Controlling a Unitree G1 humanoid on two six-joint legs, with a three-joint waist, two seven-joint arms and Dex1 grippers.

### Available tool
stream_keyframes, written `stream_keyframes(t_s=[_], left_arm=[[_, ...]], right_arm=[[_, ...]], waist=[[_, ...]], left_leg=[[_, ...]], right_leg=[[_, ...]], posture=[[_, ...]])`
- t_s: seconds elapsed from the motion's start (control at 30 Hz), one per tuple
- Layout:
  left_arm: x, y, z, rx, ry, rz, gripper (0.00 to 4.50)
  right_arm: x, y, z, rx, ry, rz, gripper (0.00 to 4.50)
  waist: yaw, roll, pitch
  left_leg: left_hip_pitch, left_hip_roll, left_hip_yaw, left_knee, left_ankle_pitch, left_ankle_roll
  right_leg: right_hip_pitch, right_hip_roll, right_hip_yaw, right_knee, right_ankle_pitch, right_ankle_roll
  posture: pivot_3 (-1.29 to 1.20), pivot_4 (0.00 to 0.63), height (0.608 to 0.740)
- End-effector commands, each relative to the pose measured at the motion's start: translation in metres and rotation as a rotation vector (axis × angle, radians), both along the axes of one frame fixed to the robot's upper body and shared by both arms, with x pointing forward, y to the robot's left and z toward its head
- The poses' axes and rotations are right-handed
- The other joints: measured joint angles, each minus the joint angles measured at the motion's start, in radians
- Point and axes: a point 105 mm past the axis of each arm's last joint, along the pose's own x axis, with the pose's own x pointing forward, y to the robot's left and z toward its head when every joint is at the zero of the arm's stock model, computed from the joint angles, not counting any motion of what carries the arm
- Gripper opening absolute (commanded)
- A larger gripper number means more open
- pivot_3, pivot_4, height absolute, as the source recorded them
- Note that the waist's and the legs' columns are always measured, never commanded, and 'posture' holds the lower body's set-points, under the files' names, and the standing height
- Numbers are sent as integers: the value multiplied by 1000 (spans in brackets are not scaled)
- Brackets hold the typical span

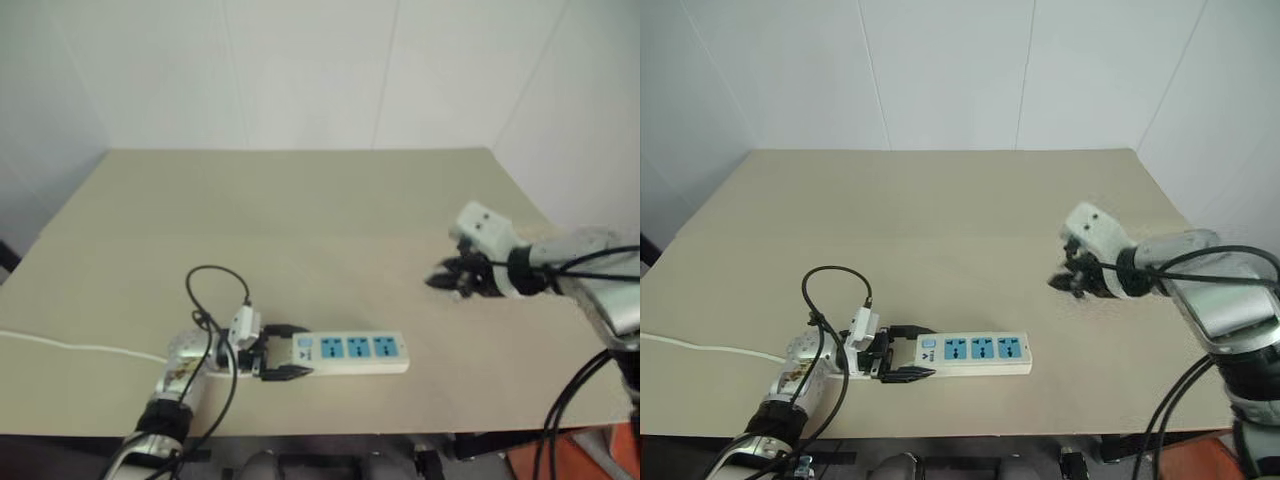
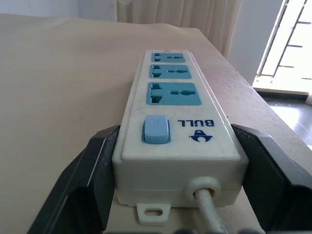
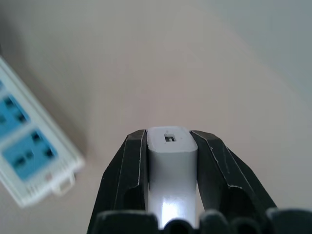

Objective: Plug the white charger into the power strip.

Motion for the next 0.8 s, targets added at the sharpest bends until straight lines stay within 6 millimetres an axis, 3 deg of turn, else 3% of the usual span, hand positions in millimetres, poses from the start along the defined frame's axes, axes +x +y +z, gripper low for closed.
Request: stream_keyframes(t_s=[0.03,0.17,0.4,0.53,0.8], left_arm=[[2,7,-1,21,8,29,3253],[3,11,-2,36,2,51,3253],[6,11,3,40,-17,69,3253],[8,16,6,51,-28,81,3253],[8,26,10,74,-38,98,3253]], right_arm=[[-7,15,10,267,-201,103,1150],[-8,33,-3,459,-271,194,1150],[-13,66,-12,767,-246,403,1150],[-15,87,-26,807,-223,507,1150],[-14,113,-58,723,-152,642,1150]], waist=[[-1,0,0],[-9,2,1],[-11,2,1],[-12,2,1],[-11,3,2]], left_leg=[[0,0,0,0,0,0],[1,0,1,1,0,0],[7,2,0,0,1,1],[7,2,0,0,1,1],[6,2,0,-1,1,1]], right_leg=[[0,0,0,0,0,0],[0,0,1,3,0,0],[2,3,2,5,1,1],[2,4,3,5,3,-2],[1,4,3,4,4,-3]], posture=[[0,150,740],[0,150,740],[0,150,740],[0,150,740],[0,150,740]])
